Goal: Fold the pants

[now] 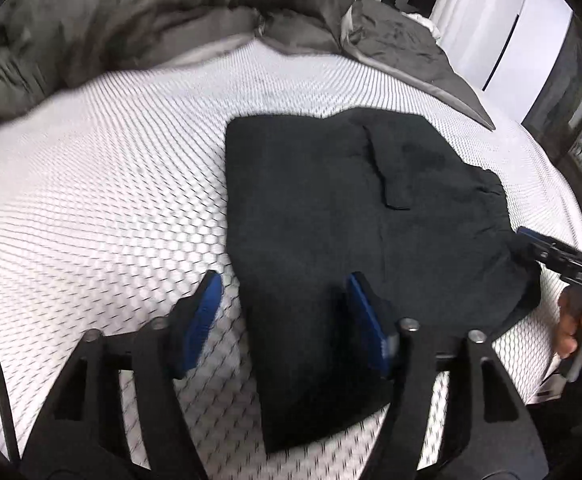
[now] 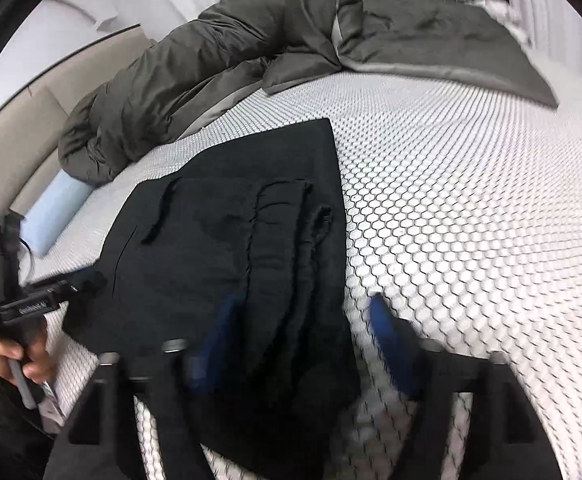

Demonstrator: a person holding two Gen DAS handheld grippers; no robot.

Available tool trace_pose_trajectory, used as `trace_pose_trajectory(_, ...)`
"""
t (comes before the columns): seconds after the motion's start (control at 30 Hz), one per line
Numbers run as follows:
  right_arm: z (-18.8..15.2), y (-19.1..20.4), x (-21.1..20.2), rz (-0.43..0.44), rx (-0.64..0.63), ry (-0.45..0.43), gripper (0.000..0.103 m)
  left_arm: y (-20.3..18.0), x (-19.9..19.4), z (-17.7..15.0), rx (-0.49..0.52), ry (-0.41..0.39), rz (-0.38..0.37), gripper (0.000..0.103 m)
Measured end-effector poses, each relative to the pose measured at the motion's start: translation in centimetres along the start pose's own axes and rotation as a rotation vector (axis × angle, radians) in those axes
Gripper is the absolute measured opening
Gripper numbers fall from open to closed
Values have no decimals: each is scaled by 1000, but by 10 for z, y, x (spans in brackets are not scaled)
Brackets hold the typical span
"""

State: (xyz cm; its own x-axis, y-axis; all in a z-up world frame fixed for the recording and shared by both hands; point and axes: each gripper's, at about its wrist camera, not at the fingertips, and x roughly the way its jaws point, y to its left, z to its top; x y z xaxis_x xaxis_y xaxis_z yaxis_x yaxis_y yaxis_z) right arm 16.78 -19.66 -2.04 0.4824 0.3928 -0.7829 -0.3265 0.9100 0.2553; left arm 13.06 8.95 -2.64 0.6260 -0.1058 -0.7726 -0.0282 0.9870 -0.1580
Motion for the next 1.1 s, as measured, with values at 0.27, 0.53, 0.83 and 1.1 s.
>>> trace_pose_trajectory(0.27, -37, 45, -67, -27, -183, -201, 102, -40, -71, -40, 60, -265, 106, 102)
trace_pose_trajectory(0.53, -67, 61, -88, -47, -192, -352, 103, -42, -83, -69, 40, -342, 173, 102)
trace_pose_trajectory(0.83, -81, 81, -103, -16, -264, -444, 103, -55, -89, -68, 81, -406, 132, 102)
trace_pose_trajectory(1.1, -78, 85, -101, -23, -263, -440, 103, -53, -91, -70, 104, -403, 127, 102)
